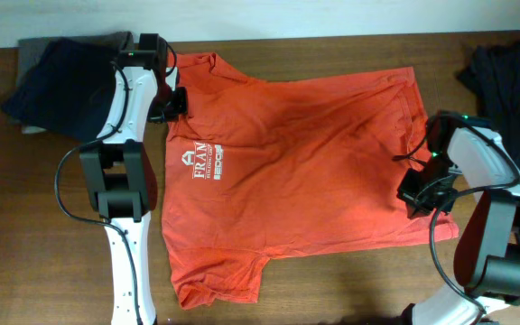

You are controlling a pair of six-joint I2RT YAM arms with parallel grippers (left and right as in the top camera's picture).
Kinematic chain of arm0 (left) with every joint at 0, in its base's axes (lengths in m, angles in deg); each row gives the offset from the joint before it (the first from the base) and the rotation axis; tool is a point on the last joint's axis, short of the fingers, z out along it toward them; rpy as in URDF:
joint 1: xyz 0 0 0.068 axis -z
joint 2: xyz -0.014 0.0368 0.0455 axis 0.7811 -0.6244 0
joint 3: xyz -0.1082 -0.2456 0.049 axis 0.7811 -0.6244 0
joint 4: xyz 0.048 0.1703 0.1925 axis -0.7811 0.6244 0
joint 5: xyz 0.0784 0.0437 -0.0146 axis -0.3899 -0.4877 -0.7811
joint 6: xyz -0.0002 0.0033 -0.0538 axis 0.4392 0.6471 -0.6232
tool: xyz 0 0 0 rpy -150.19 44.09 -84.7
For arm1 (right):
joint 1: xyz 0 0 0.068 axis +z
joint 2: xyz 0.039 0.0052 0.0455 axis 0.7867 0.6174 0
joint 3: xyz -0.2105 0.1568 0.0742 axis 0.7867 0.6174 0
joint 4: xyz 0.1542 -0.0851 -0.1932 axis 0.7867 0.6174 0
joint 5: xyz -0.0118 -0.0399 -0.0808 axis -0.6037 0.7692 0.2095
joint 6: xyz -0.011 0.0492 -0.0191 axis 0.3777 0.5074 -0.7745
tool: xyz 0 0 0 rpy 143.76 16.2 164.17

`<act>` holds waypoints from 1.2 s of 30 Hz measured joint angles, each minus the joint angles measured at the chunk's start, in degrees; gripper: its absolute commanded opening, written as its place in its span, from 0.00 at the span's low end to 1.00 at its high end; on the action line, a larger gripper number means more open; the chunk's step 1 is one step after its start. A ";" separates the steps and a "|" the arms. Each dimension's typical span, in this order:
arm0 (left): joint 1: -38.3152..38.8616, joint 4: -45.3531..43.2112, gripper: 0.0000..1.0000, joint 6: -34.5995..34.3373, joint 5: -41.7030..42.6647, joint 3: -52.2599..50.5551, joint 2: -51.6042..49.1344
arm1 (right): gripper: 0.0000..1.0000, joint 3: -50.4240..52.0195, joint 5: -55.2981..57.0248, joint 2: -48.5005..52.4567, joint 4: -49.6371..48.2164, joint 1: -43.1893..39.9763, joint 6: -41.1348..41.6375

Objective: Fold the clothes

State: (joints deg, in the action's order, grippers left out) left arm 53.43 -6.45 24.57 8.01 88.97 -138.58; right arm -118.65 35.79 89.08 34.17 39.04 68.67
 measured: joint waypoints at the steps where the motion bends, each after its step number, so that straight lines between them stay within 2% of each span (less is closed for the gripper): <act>1: -0.13 0.00 0.01 0.00 -0.09 0.00 0.00 | 0.04 0.13 0.11 0.00 -0.11 -0.70 0.07; 8: -2.25 1.01 0.01 -0.26 -2.23 -0.02 0.00 | 0.05 1.33 0.11 0.00 -1.95 -4.59 0.63; 20: -6.36 2.73 0.01 -0.70 -3.50 -0.07 0.00 | 0.04 5.84 0.09 0.00 -5.22 -6.36 2.10; 36: -7.02 4.92 0.01 -2.21 -3.50 -0.13 0.70 | 0.04 5.75 1.33 0.00 -3.74 -18.71 4.76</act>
State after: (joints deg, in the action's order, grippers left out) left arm 46.41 -1.53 22.36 4.51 88.84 -137.89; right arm -112.90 37.13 89.08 30.43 20.33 73.43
